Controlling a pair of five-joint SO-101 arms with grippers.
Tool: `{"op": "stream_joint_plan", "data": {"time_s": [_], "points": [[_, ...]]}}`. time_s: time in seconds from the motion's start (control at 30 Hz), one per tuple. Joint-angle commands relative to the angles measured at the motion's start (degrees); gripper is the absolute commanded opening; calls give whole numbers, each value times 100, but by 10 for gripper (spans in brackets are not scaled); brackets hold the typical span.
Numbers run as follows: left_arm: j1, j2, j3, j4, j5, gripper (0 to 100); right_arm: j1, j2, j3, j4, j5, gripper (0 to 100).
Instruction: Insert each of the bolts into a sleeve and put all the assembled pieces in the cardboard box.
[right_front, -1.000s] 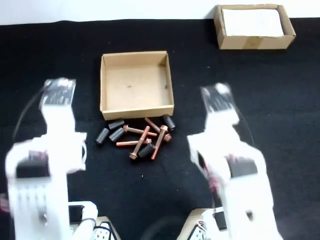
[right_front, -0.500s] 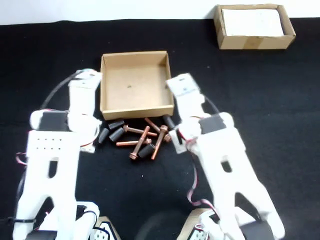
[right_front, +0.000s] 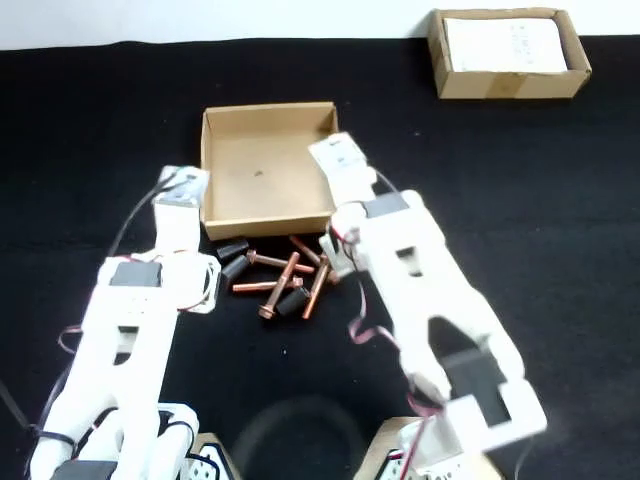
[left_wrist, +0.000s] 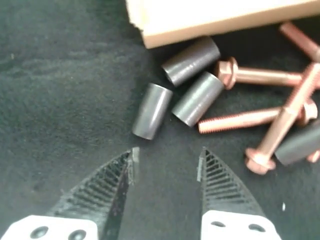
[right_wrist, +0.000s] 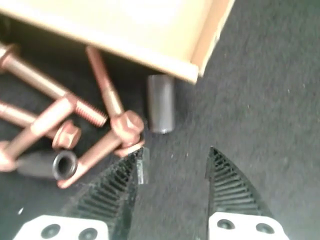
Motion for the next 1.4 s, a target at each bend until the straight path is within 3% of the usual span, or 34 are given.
{"op": "stream_joint_plan", "data": {"time_s": [0.0, 0.23, 0.53, 1.03, 1.37], "points": [[-286, 13, 110, -448, 97, 202, -48, 462, -655, -66, 26, 174], [-488, 57, 180, -809, 105, 203, -66, 1543, -1736, -40, 26, 174], [-488, 1218, -567, -782, 105, 203, -66, 2431, -2264, -31, -158, 174], [-488, 1684, -963, -536, 105, 203, -66, 2484, -2264, 629, -387, 173], [-488, 1684, -963, -536, 105, 203, -549, 2527, -2273, 1077, -387, 173]]}}
